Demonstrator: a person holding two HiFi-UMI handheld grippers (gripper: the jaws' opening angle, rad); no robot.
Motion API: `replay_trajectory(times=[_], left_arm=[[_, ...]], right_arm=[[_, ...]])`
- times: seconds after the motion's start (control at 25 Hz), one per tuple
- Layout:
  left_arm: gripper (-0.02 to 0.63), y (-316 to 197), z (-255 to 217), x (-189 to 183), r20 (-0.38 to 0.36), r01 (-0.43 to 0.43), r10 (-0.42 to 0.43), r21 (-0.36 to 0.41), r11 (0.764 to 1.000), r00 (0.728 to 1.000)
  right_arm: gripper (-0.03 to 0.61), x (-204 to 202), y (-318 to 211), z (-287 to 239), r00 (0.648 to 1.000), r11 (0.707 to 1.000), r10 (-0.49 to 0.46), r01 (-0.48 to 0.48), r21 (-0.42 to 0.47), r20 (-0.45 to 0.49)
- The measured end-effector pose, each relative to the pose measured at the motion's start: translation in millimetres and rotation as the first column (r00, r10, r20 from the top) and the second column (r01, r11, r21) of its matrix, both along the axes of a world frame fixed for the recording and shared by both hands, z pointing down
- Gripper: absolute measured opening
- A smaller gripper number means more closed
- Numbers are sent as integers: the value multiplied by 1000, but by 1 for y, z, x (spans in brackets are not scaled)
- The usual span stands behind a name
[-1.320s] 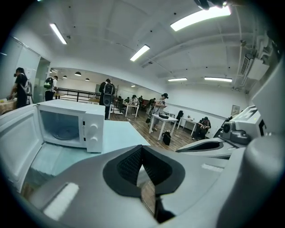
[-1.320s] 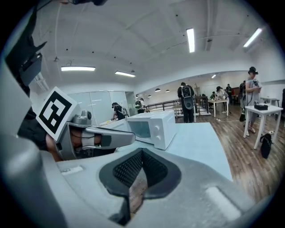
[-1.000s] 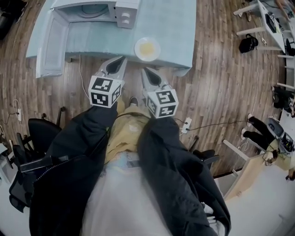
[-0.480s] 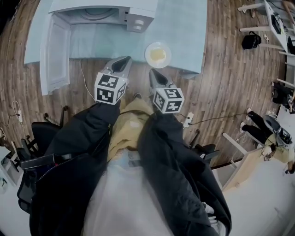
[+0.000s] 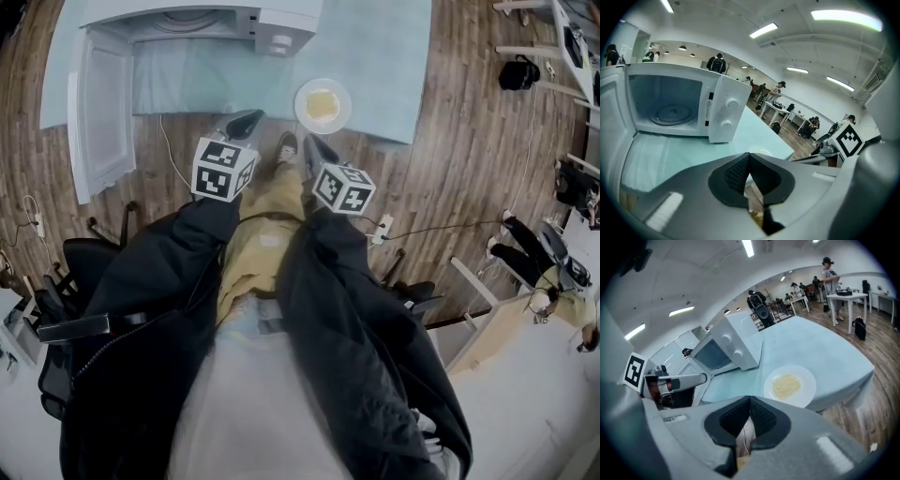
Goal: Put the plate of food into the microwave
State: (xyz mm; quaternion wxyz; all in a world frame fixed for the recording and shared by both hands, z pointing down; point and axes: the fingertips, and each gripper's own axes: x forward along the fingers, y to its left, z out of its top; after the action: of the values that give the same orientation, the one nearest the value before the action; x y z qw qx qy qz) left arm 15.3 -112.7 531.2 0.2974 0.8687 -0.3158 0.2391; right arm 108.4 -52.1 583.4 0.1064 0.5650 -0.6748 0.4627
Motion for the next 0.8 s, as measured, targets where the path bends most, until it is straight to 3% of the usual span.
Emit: replay_trajectory(times=[0.28,0.32,0.48,0.68,0.8], left_arm=[[0,24,46,14,64,0,8,-115,993,998],[-1,26,52,17,68,0,9,-128,992,998],[0,34,66,28,85,-15,29,-160,987,996],[0,39,70,35,101,-22,40,-175,984,994],[0,37,73,35,113,-21,42,-181,983,993]], right_arm=[[5,30,15,49,987,991,92,-77,-112,132],[43,33,16,53,982,989,106,-88,-121,159],[78,45,19,67,953,977,175,-138,-162,246],[147,53,25,86,883,951,286,-215,-222,372],[149,55,18,91,831,940,331,-251,-229,448]])
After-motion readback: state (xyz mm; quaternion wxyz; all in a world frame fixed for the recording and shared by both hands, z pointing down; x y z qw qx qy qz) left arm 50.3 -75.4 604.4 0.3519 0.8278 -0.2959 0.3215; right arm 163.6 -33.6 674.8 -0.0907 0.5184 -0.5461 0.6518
